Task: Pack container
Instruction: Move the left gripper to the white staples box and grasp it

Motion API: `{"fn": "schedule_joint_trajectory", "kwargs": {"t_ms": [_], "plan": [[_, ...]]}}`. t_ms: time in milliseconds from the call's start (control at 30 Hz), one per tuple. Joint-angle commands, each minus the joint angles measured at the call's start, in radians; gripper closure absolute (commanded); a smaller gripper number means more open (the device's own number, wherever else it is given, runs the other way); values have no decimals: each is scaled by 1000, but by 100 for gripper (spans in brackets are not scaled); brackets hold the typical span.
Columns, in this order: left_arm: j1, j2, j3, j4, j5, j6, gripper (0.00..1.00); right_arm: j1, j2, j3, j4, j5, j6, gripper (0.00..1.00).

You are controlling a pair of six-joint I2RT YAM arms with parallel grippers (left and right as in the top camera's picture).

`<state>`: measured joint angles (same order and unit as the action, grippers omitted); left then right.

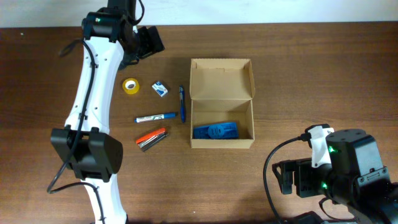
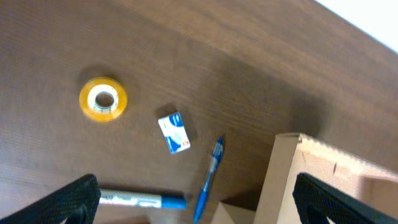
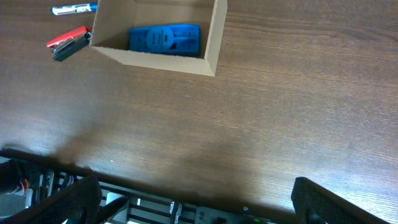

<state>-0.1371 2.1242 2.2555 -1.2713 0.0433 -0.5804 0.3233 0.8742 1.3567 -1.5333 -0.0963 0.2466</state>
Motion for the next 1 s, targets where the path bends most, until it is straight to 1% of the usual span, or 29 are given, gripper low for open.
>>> {"fn": "schedule_joint_trajectory", "kwargs": {"t_ms": [0, 67, 133, 267, 400, 600, 633, 667, 867, 967], "plan": [[-4, 53, 17, -17, -41, -210, 1, 6, -4, 10, 3, -5, -4, 1], [-16, 95, 17, -24, -41, -268, 2, 6, -4, 10, 3, -5, -4, 1], [-33, 138, 17, -23, -45, -304, 7, 6, -4, 10, 3, -5, -4, 1], [-51, 231, 17, -40, -44, -348, 7, 6, -4, 10, 3, -5, -4, 1], [-51, 287, 17, -50, -77, -335, 7, 6, -4, 10, 3, -5, -4, 1], [-63, 379, 17, -30, -73, -331, 8, 6, -4, 10, 3, -5, -4, 1], [-64, 387, 17, -16, -74, -331, 10, 6, -4, 10, 3, -5, -4, 1], [-64, 393, 17, 10, -74, -327, 16, 6, -4, 10, 3, -5, -4, 1], [-74, 396, 16, 43, -75, -319, 17, 6, -4, 10, 3, -5, -4, 1], [-92, 397, 16, 49, -120, -307, 17, 6, -4, 10, 3, -5, -4, 1]]}}
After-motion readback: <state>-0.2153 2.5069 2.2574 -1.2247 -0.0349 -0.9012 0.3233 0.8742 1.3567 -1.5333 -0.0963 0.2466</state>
